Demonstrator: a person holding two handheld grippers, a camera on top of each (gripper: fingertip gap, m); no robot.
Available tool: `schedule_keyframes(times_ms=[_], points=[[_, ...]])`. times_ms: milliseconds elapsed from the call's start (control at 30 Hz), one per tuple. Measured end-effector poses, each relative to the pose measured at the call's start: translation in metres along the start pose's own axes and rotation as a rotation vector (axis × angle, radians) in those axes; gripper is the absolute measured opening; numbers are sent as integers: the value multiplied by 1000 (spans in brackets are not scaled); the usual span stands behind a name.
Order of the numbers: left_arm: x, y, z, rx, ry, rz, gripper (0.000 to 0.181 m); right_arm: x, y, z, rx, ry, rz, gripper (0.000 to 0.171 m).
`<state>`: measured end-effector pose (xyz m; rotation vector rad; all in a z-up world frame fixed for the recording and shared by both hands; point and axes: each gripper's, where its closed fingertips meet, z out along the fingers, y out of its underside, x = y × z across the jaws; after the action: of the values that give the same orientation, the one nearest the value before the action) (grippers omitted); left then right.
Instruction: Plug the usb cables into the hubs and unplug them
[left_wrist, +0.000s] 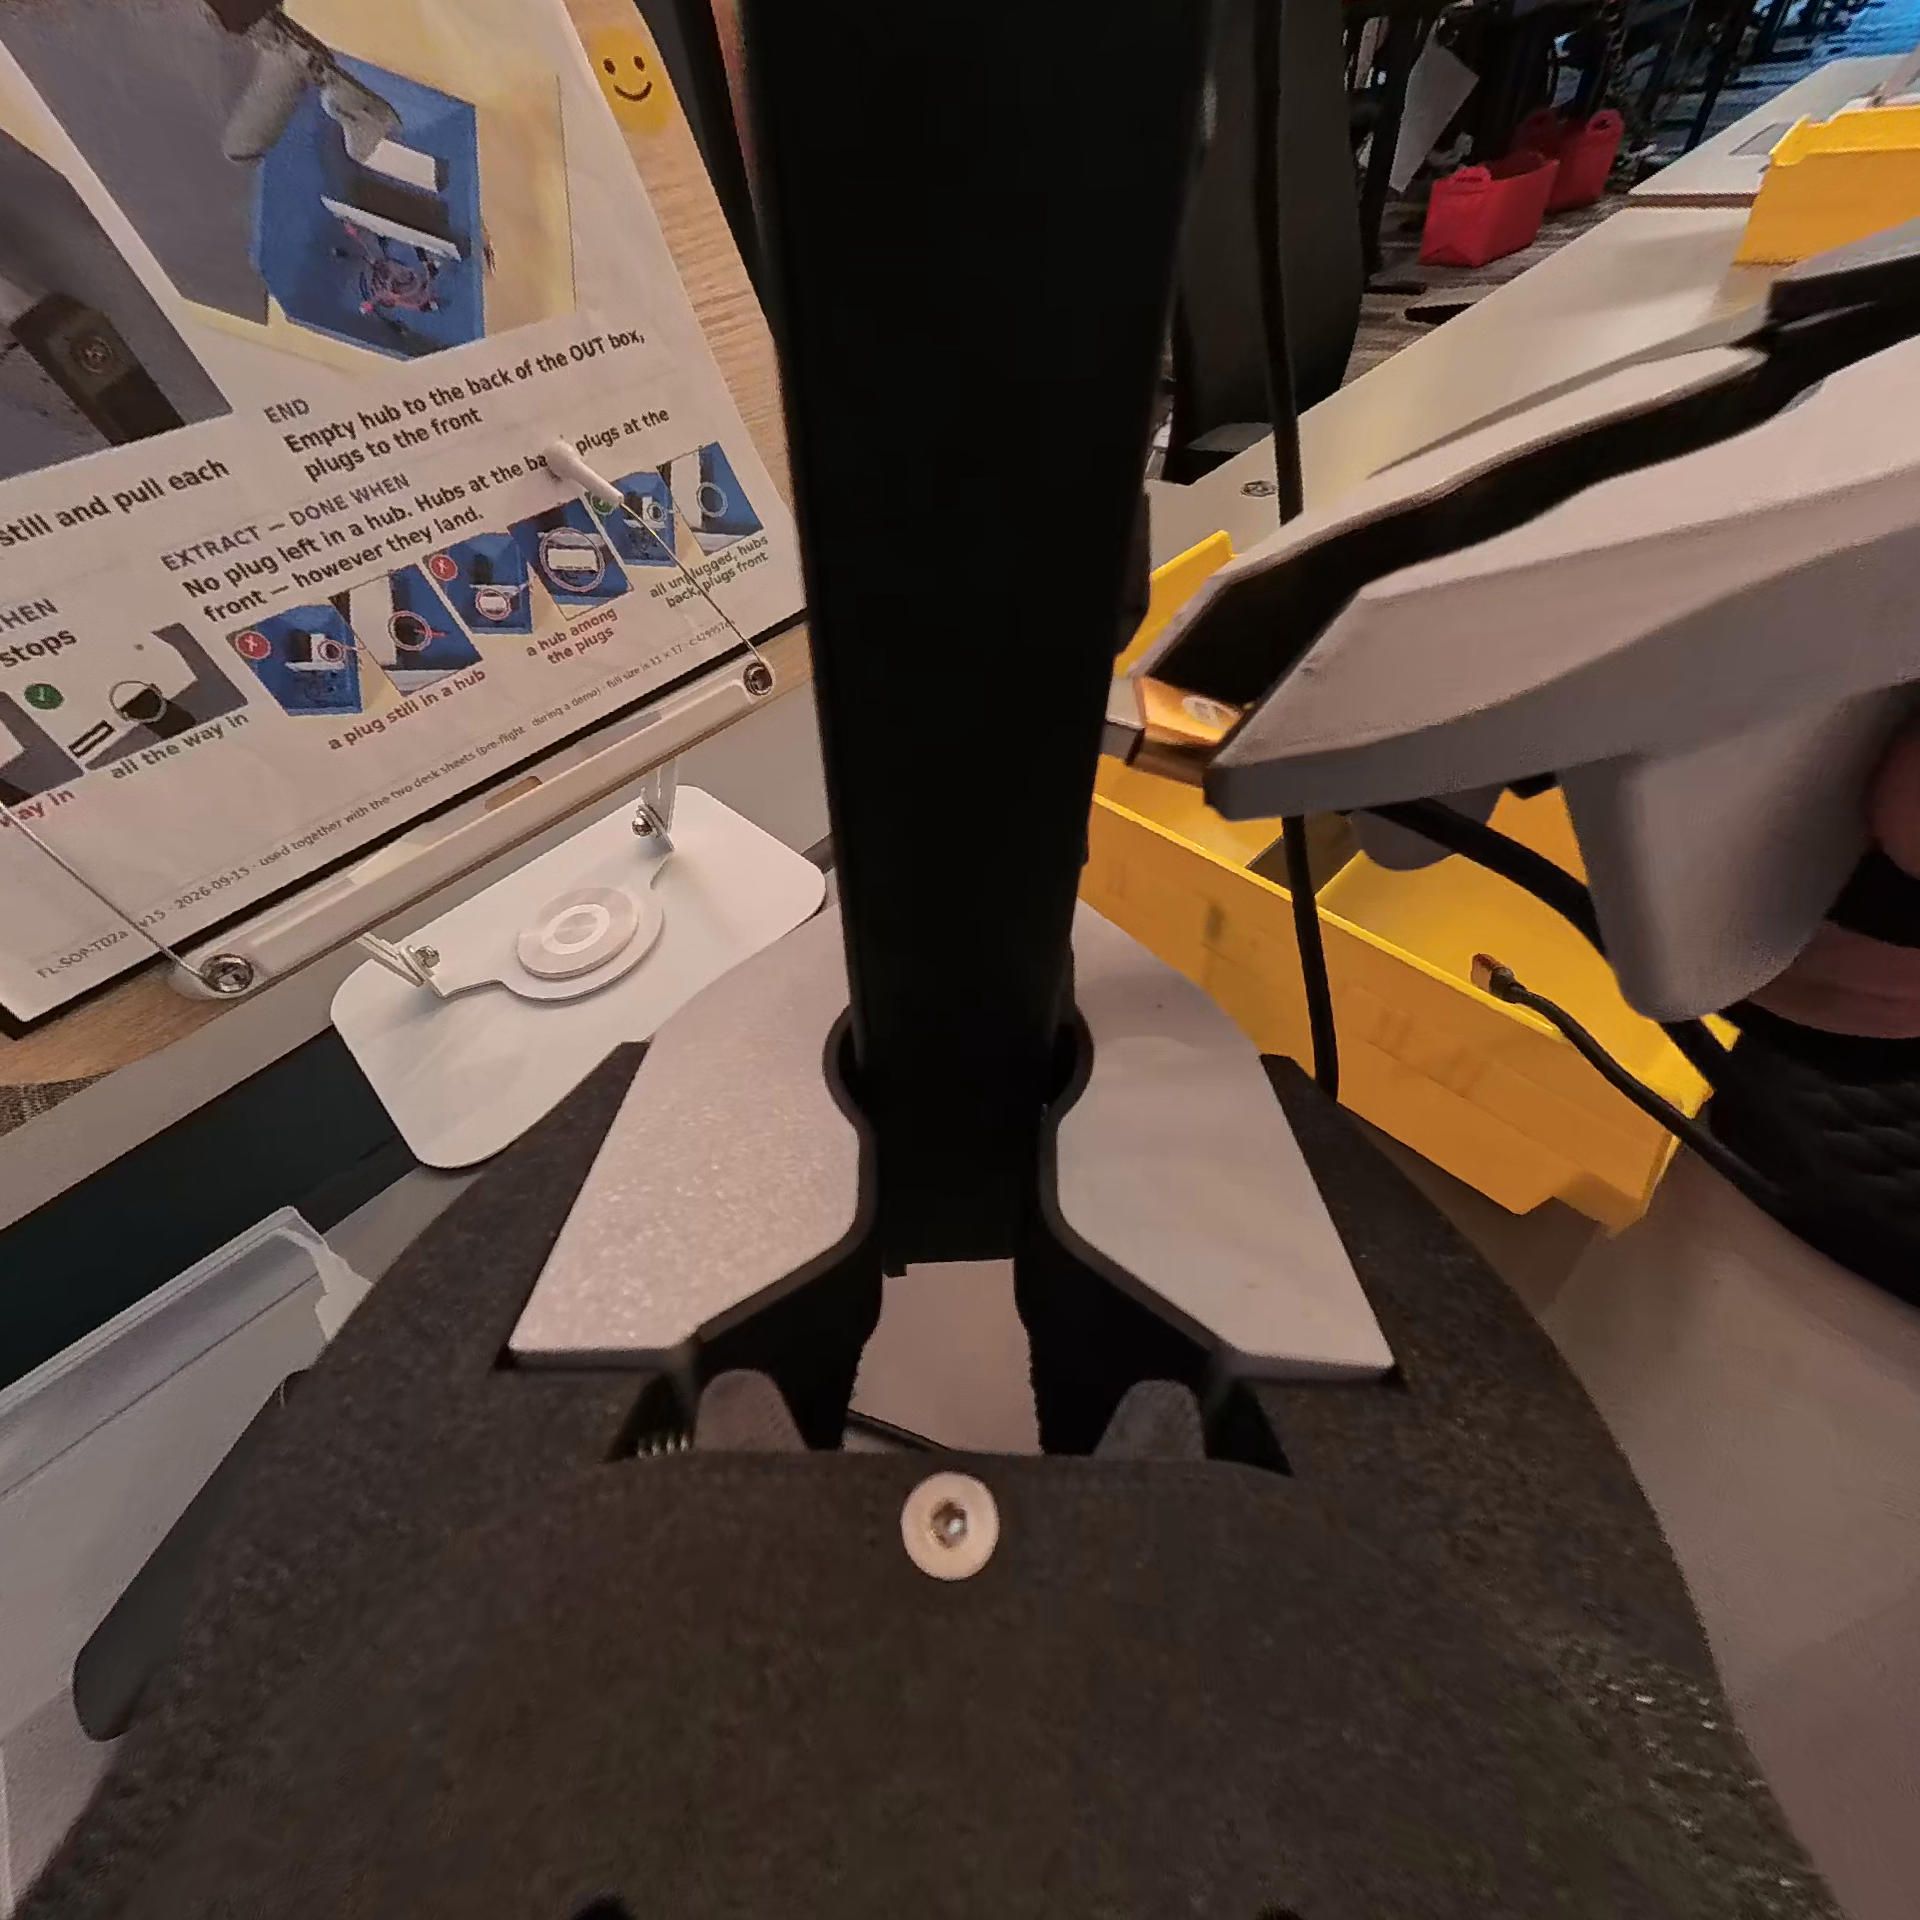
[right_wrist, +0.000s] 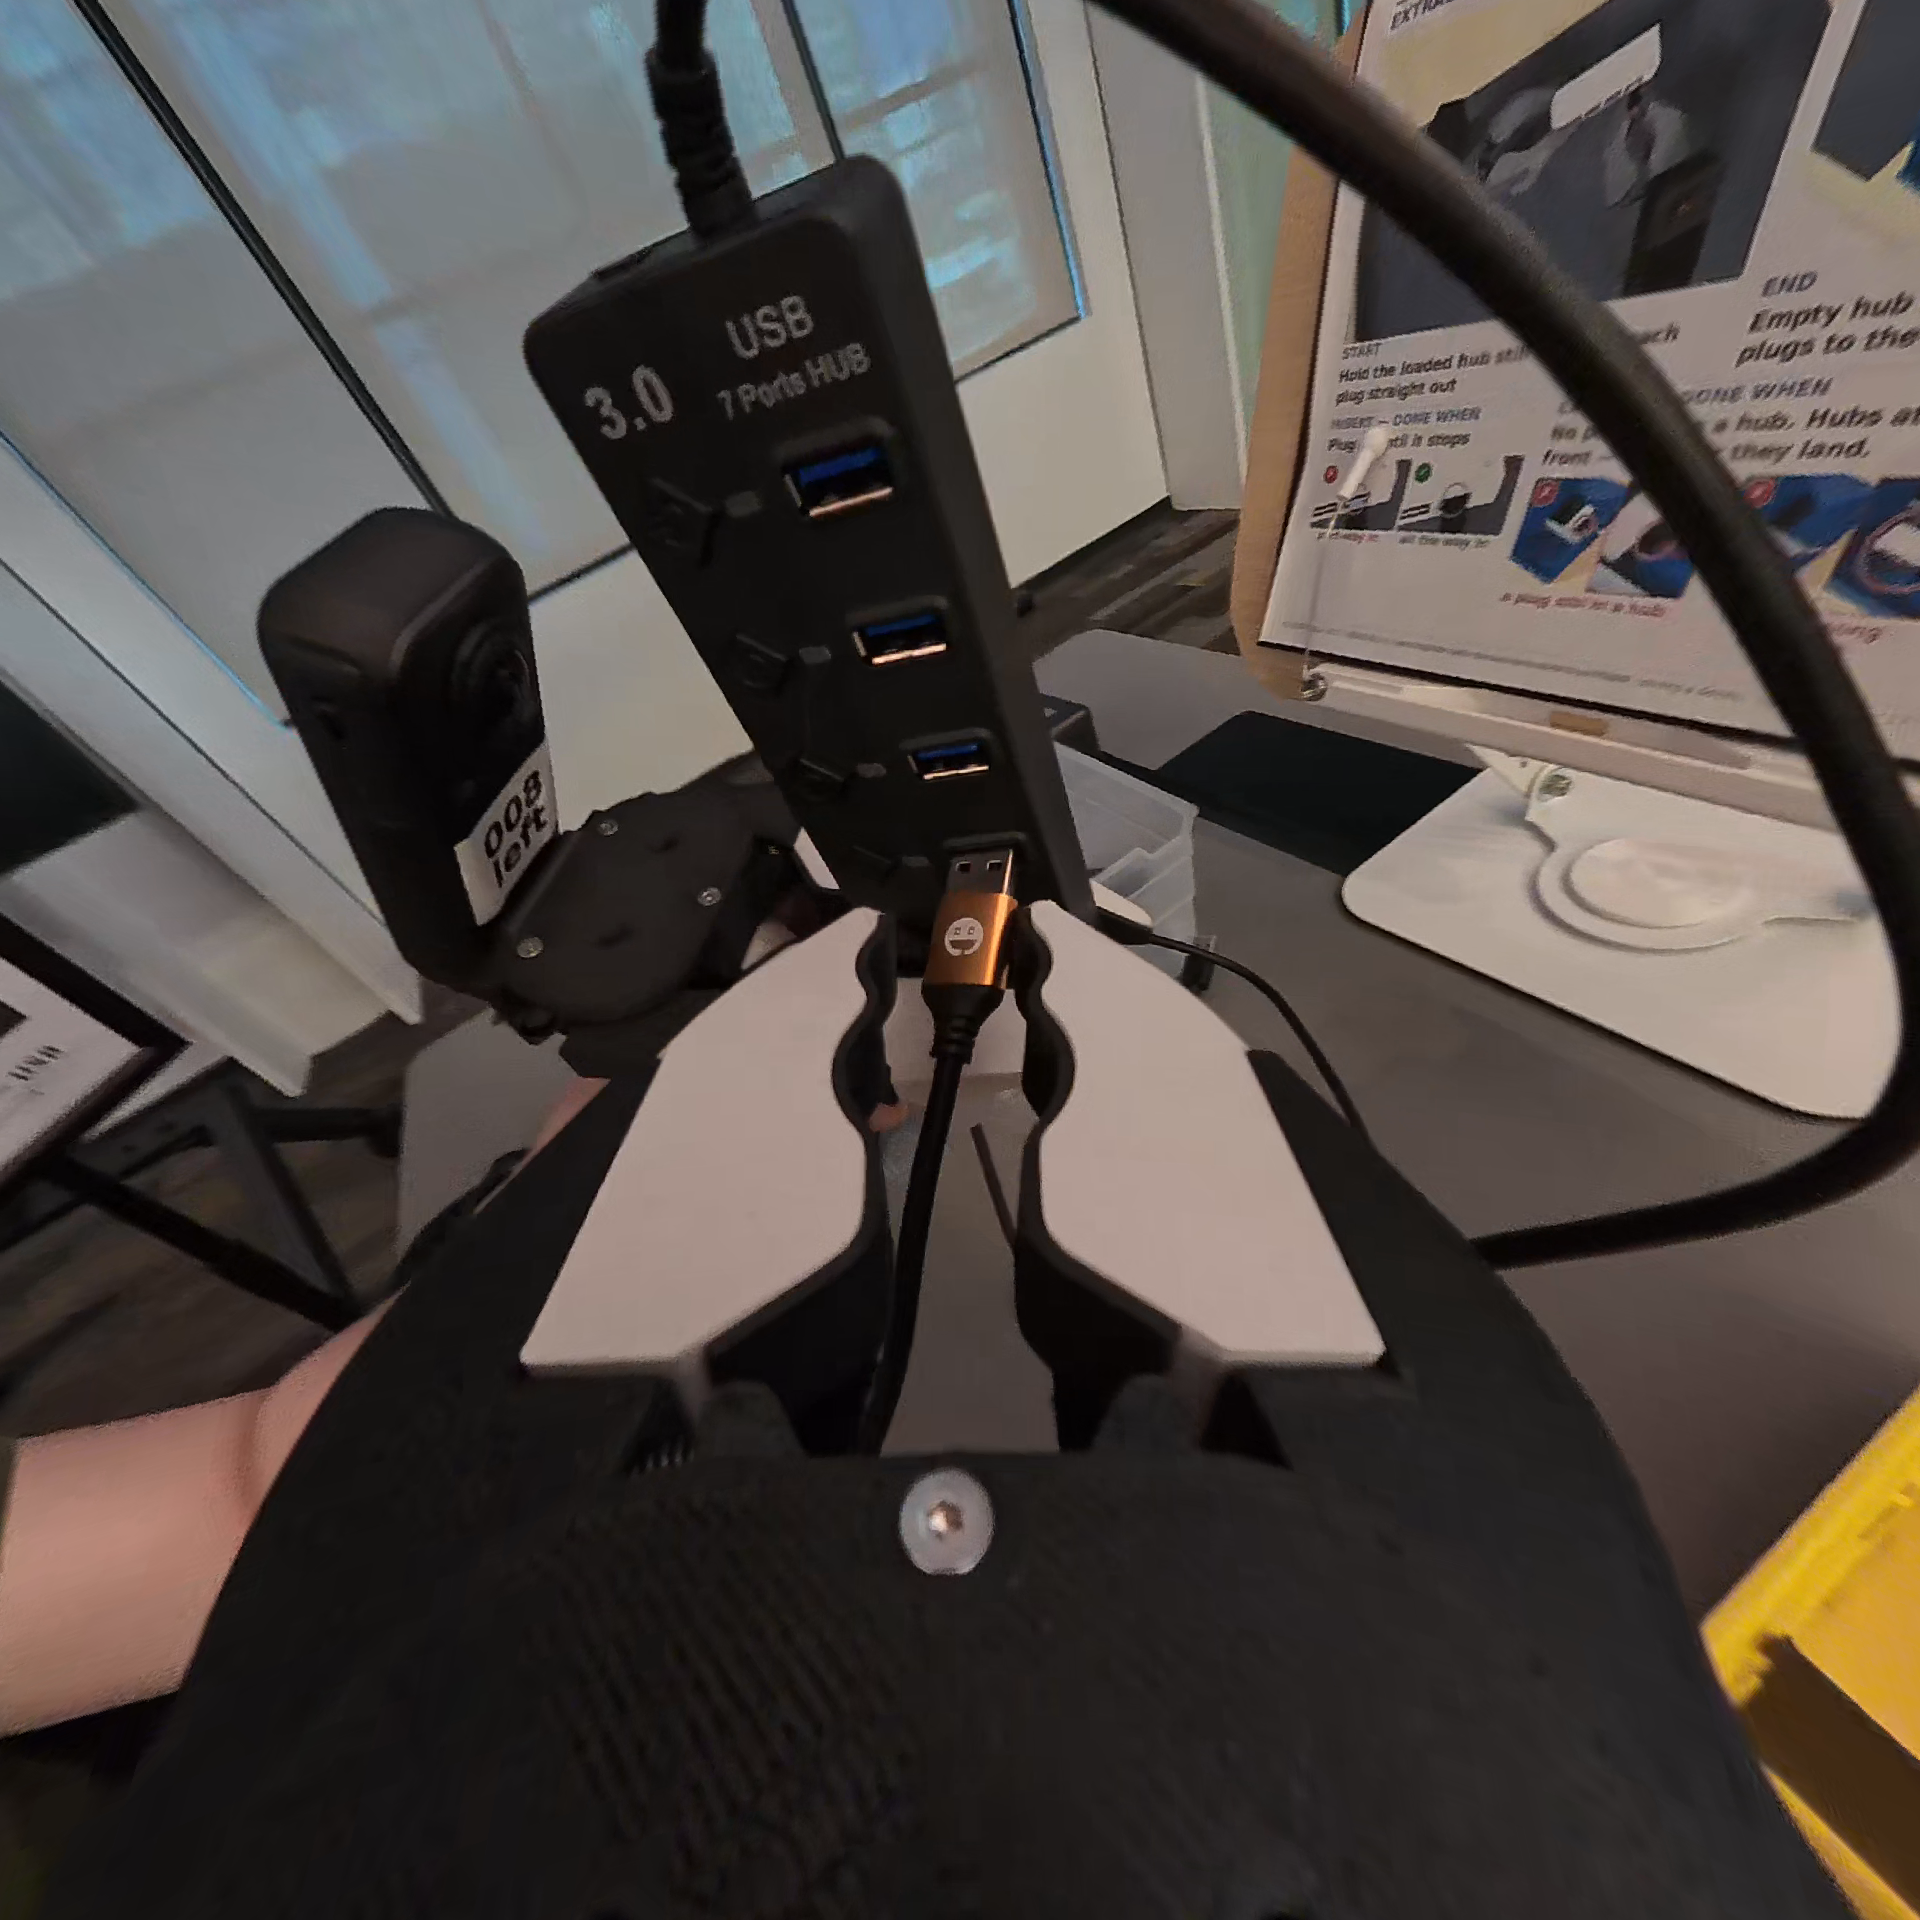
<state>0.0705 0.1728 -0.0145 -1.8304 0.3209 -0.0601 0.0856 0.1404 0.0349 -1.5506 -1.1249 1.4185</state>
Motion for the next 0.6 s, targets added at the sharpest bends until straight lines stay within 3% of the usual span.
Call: schedule_keyframes(times_ms=[333,600], points=[[2,-4,-3,-4,-18,31,26,0,-1,-3,-21,154,-195,16],[6,-8,-5,17,-28,172,26,-2,3,-12,-113,99,-186,16]])
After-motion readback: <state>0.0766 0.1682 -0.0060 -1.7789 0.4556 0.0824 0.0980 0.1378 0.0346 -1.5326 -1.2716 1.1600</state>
